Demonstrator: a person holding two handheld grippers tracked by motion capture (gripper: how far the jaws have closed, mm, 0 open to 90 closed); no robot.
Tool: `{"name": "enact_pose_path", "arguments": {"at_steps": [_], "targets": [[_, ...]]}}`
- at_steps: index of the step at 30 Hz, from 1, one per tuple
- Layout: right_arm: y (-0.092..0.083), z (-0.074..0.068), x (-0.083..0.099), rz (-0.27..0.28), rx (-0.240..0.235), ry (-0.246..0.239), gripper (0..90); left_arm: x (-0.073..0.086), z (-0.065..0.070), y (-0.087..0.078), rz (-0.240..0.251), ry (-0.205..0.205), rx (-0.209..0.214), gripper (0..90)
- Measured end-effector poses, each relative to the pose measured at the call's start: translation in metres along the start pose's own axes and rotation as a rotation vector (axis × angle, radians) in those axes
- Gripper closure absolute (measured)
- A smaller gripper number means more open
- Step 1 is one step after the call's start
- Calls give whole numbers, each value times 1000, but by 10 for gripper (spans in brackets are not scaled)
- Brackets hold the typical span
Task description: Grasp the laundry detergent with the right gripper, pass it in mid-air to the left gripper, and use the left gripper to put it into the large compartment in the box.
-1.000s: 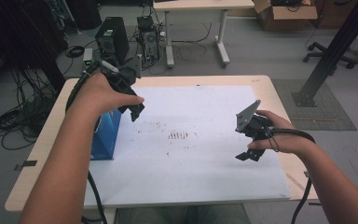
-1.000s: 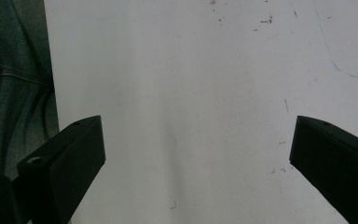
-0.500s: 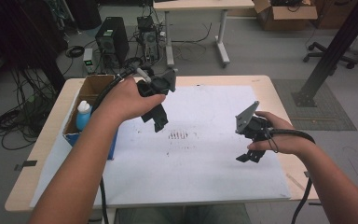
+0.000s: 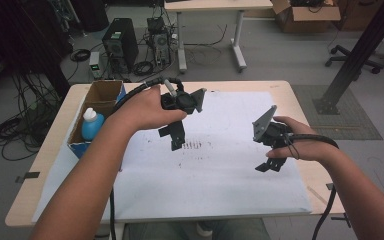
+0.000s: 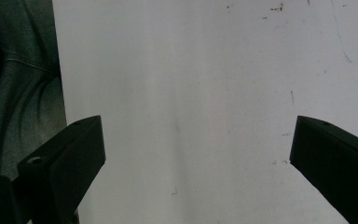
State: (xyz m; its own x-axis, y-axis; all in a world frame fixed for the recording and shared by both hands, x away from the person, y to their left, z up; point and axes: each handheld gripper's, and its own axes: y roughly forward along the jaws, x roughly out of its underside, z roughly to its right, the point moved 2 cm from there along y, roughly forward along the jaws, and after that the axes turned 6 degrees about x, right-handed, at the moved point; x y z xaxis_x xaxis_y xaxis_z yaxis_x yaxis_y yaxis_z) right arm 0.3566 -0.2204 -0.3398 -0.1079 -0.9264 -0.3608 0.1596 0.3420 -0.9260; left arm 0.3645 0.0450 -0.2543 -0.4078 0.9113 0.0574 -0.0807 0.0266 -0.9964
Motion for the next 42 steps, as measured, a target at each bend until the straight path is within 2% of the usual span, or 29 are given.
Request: {"name": "enact_pose_path", "arguments": {"at_steps": [7, 19, 27, 34, 42], "targets": [[3, 6, -4, -23, -27, 0, 32, -3, -2, 8, -20, 77, 12, 46], [6, 13, -9, -43, -37, 4, 33, 0, -10, 14, -28, 134, 32, 49], [8, 14, -13, -51, -41, 1, 34, 4, -13, 16, -31, 141, 39, 48], [9, 15, -16, -55, -40, 3, 33, 9, -17, 22, -31, 131, 42, 47], [10, 15, -20, -52, -38, 0, 35, 14, -18, 21, -17, 120, 38, 48]]}}
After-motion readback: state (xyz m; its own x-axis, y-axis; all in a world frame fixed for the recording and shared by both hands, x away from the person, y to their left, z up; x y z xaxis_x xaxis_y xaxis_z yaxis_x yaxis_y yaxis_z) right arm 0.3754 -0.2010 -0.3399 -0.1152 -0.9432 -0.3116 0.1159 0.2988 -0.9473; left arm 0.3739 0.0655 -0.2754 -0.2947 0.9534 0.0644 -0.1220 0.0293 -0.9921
